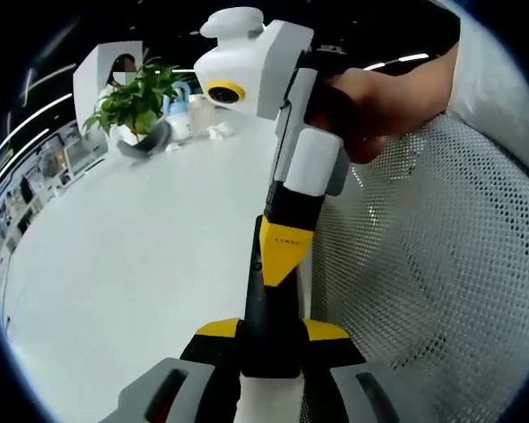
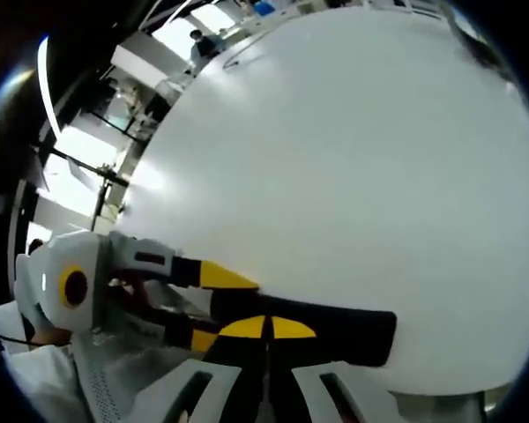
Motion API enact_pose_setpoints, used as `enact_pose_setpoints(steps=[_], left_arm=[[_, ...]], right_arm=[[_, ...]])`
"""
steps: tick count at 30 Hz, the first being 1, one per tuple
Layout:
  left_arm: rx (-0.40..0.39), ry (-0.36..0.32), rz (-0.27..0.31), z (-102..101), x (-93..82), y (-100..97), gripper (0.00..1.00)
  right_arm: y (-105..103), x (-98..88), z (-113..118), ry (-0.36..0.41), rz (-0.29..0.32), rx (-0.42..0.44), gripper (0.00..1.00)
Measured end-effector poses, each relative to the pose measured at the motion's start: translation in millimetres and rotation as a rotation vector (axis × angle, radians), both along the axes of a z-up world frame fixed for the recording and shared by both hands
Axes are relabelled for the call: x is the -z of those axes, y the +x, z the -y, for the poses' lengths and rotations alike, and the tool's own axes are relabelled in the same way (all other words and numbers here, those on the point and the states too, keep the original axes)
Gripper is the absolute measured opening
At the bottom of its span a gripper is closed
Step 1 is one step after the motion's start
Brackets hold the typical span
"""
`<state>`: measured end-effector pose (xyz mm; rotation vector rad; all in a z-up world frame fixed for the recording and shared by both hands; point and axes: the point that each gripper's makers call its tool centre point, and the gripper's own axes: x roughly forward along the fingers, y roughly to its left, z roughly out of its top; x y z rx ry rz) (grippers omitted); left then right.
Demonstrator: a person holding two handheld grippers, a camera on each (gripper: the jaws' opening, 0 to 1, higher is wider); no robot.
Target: Press the specified remote control buttons in sequence, fully releasing each button before pressing the next.
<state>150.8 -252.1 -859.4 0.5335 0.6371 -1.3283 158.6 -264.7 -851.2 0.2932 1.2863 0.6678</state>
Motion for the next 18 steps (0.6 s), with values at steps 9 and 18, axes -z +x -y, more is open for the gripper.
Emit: enact_pose_setpoints(steps=[9, 18], left_arm=[[-0.004, 0.001, 0.0, 0.1, -0.1, -0.1, 0.25], [-0.008, -0.002, 0.001, -0.5, -0.1, -0.4, 0.25]], right_arm=[[-0.9, -0.8, -0.8, -0.002, 0.012, -0.016, 0.0], [-1.0, -1.8, -2.4, -0.013, 0.018, -0.029, 0.0]])
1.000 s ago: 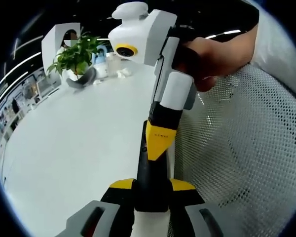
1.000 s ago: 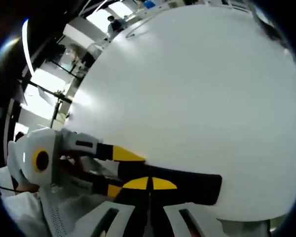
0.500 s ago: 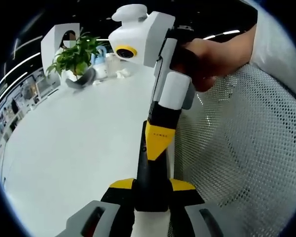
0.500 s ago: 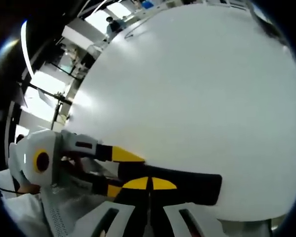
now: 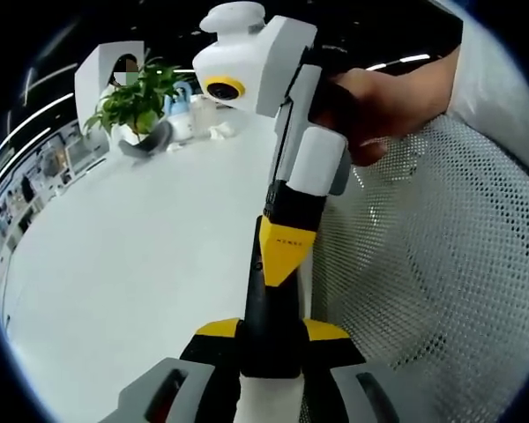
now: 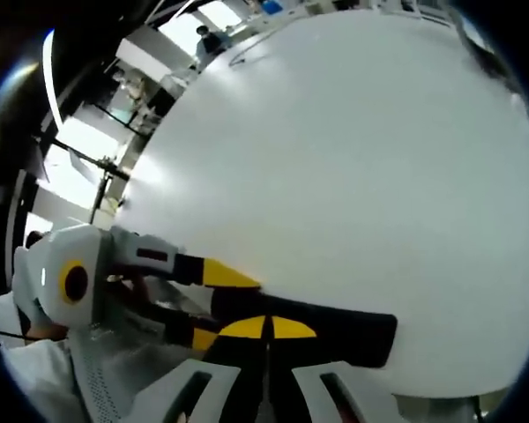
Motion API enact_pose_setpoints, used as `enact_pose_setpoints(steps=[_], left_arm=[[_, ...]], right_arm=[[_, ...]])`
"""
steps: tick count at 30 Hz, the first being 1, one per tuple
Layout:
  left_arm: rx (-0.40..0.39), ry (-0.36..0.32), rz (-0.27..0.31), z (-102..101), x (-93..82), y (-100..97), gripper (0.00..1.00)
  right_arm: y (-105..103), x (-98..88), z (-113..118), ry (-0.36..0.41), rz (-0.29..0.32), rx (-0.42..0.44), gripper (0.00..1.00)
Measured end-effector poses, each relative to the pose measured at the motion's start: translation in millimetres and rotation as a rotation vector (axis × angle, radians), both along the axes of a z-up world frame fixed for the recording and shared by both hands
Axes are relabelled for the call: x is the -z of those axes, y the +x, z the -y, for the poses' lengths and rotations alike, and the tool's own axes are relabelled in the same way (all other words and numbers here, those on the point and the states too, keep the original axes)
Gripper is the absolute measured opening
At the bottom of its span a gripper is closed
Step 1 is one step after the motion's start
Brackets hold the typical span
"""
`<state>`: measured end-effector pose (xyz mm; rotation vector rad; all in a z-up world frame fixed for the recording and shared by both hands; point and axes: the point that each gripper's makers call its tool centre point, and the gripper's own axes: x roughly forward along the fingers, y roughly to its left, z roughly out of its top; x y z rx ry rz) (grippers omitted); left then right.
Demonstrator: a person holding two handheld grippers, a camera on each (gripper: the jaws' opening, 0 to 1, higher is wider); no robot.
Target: Press the specified remote control buttons in sequence, fully releasing each button before pressing the next.
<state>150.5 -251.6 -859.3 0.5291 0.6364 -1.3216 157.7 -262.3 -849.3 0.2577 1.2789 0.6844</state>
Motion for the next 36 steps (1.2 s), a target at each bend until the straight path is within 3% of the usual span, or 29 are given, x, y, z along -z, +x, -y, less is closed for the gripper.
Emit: enact_pose_setpoints(steps=[5, 19, 24, 36], left_arm=[[0.0, -0.001, 0.0, -0.2, -0.1, 0.0, 0.25], [-0.003, -0.007, 0.0, 0.0, -0.9, -0.1, 0.25], [-0.016, 0.015, -0.004, 0.6, -0.5, 0.0, 0.25], [-0.064, 0.058, -0.014, 0.1, -0.4, 0.6, 0.25]], right_arm=[[2.5, -5.2, -4.8, 0.044, 0.005, 0.01, 0.0], [-3.3, 0.4, -6.6, 0.018, -0.008, -0.015, 0.0], [-3.3, 0.6, -6.6, 0.009, 0.01, -0.03, 0.0], [-1.2, 1.1, -7.2, 0.024, -0.016, 0.004, 0.0]])
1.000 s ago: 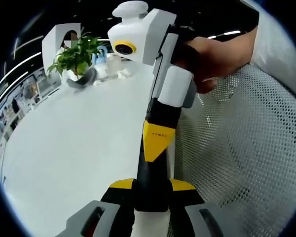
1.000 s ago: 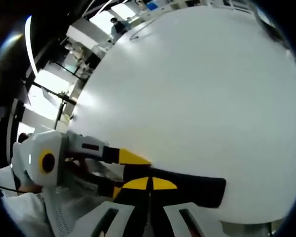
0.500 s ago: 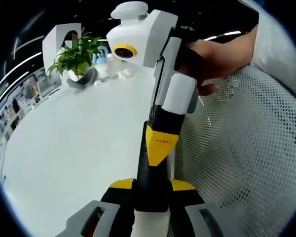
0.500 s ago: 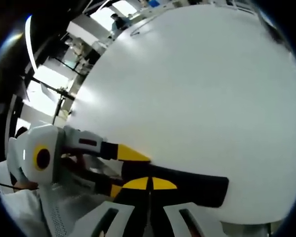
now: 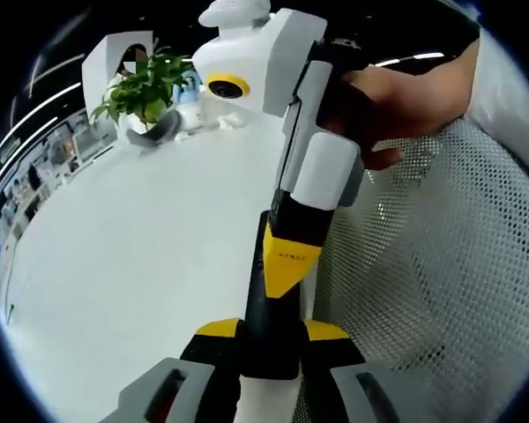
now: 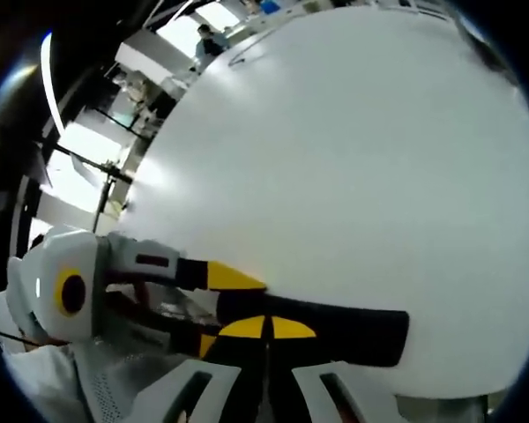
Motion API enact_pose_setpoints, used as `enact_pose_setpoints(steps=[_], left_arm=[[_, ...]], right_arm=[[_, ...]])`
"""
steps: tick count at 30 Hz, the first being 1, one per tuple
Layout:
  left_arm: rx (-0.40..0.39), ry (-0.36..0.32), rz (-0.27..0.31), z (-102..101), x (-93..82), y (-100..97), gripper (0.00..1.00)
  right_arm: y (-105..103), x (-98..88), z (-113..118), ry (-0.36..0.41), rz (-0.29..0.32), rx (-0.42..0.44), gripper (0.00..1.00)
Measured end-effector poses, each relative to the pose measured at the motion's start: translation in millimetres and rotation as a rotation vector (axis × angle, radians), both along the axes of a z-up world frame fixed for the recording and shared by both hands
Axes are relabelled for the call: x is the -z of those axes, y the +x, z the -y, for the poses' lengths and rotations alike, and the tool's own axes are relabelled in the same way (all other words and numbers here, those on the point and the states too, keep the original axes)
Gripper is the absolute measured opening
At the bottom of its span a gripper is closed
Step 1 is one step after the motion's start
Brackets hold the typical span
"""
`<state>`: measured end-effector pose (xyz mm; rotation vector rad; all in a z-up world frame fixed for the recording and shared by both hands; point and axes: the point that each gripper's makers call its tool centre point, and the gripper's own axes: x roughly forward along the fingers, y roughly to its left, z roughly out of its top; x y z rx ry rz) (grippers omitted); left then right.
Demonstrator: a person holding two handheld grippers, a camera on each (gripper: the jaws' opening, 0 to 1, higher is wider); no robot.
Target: Press the specified remote control buttons in sequence, fully releasing each button before pressing the next.
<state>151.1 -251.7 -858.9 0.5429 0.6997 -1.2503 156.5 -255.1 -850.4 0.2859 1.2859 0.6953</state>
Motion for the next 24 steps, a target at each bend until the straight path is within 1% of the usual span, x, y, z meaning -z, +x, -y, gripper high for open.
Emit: enact_pose_setpoints(steps=[3, 10, 14, 18, 21, 22, 24], left_arm=[[-0.011, 0.011, -0.001, 0.0, -0.3, 0.2, 0.25], [-0.017, 0.02, -0.001, -0.1, 0.0, 0.7, 0.24], [-0.033, 0.028, -0.002, 0.3, 0.1, 0.8, 0.24], [-0.043, 0.027, -0.006, 0.6, 0.4, 1.3, 0.24], [-0.037, 0.016, -0.001, 0.1, 0.1, 0.8, 0.24], [-0.038, 0.011, -0.002, 0.0, 0.2, 1.0, 0.24], [-0.034, 0.007, -0.002, 0.7, 0.3, 1.3, 0.24]], right_arm=[[0.1, -0.4, 0.0, -0.001, 0.01, -0.022, 0.0], [0.3, -1.0, 0.2, -0.001, 0.02, -0.037, 0.0], [0.1, -1.0, 0.1, -0.013, 0.043, -0.051, 0.0], [0.6, -1.0, 1.3, -0.013, 0.043, -0.047, 0.0], [-0.3, -1.3, 0.8, -0.021, 0.07, -0.067, 0.0], [0.0, -0.7, 0.7, -0.032, 0.088, -0.079, 0.0], [0.6, 0.4, -0.1, -0.045, 0.101, -0.089, 0.0]])
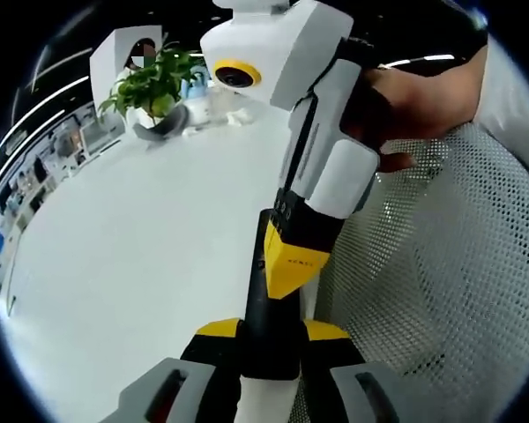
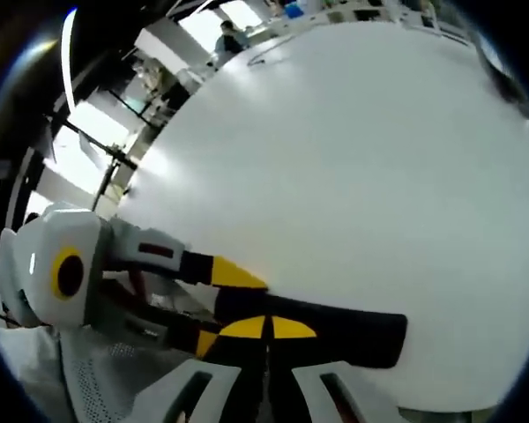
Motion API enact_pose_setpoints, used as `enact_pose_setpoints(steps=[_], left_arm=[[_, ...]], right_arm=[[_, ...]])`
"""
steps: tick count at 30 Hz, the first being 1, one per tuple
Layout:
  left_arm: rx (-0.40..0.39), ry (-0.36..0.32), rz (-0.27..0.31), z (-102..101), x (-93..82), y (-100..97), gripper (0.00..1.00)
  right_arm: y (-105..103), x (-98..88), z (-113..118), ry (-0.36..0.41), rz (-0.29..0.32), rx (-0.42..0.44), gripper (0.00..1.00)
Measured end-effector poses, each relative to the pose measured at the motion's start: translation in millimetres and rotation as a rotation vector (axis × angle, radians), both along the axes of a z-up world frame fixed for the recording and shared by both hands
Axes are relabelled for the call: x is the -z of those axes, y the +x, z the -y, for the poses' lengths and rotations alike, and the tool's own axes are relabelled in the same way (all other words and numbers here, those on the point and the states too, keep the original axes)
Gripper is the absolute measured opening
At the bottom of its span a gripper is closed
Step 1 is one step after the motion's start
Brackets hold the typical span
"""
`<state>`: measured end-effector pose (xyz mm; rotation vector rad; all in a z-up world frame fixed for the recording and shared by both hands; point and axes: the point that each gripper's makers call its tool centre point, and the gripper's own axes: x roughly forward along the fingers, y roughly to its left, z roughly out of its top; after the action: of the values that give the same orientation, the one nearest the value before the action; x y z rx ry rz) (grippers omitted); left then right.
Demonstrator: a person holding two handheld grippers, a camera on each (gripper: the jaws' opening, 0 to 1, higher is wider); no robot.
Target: Press the specified remote control buttons in sequence, fully releasing each button before pressing the next.
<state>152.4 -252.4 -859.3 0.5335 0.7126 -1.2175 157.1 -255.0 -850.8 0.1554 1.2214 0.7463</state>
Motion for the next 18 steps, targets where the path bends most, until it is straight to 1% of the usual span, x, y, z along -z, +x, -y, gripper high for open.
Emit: enact_pose_setpoints(steps=[5, 8, 9, 12, 13, 14, 16, 17, 18], left_arm=[[-0.001, 0.017, -0.008, 1, 0.5, 0.2, 0.24], [-0.003, 0.012, -0.006, 0, 0.6, 0.0, 0.24], [-0.006, 0.006, -0.006, 0, 0.5, -0.3, 0.24], [-0.01, 0.001, -0.002, 0, 0.2, -0.3, 0.24], [-0.013, 0.0, -0.002, 1, 0.5, 0.1, 0.24], [-0.016, -0.001, -0.001, 1, 0.5, 0.0, 0.24], [-0.021, -0.003, 0.002, 1, 0.5, 0.1, 0.24], [-0.026, -0.004, 0.002, 1, 0.7, 0.5, 0.24], [-0.028, -0.004, 0.004, 1, 0.6, 0.3, 0.24]], right_arm=[[0, -0.2, 2, 0.013, -0.011, -0.006, 0.0], [0, -1.7, 2, 0.008, -0.015, -0.007, 0.0], [2, -2.5, 4, -0.004, -0.003, 0.001, 0.0], [8, -12.8, 7, 0.02, 0.031, 0.045, 0.0], [13, -21.4, 8, 0.053, 0.053, 0.088, 0.0], [17, -28.6, 9, 0.075, 0.08, 0.101, 0.0], [25, -43.0, 17, 0.087, 0.136, 0.146, 0.0], [27, -48.9, 20, 0.089, 0.166, 0.147, 0.0], [31, -59.1, 25, 0.081, 0.217, 0.154, 0.0]])
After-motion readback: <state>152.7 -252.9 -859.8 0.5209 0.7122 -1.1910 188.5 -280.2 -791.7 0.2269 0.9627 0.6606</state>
